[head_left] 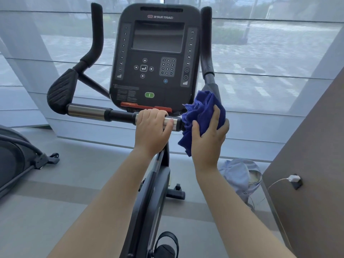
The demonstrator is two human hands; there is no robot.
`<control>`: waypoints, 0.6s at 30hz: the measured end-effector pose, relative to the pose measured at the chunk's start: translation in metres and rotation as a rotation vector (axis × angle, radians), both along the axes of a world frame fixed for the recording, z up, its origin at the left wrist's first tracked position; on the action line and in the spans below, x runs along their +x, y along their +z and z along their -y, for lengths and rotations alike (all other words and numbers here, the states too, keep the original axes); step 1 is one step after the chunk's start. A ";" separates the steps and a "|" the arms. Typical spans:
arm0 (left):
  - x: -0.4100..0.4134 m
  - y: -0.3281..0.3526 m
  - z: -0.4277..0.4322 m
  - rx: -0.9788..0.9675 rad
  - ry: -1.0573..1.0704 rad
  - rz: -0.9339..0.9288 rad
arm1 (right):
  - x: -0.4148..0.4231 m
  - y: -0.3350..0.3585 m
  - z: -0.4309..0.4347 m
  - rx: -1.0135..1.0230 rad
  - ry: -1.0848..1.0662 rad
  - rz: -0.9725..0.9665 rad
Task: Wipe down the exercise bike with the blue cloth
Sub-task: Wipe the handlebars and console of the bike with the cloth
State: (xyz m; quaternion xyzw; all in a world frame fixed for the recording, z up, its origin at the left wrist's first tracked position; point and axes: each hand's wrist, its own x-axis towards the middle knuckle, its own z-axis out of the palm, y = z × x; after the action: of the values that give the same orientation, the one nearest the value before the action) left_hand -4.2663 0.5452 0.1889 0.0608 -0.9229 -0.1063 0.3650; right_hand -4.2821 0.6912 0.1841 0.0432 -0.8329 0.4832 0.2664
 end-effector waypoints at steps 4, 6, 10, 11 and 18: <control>0.003 0.002 0.004 0.013 -0.048 0.010 | -0.017 0.008 0.003 0.024 -0.030 -0.045; 0.003 0.003 0.005 0.012 -0.062 0.020 | -0.034 0.020 -0.003 0.150 -0.027 -0.068; 0.003 0.002 0.006 0.018 -0.057 0.008 | -0.078 0.056 -0.022 0.323 0.122 -0.006; 0.002 0.001 0.006 0.018 -0.053 0.002 | -0.087 0.063 -0.025 0.356 0.159 0.012; -0.002 -0.003 0.003 0.024 -0.022 -0.047 | -0.117 0.085 -0.016 0.702 0.209 -0.144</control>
State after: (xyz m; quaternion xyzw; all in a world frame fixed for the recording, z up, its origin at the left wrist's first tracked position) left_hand -4.2679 0.5425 0.1858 0.0528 -0.9133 -0.1229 0.3846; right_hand -4.3993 0.7069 0.2694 0.2505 -0.9180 0.1885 0.2427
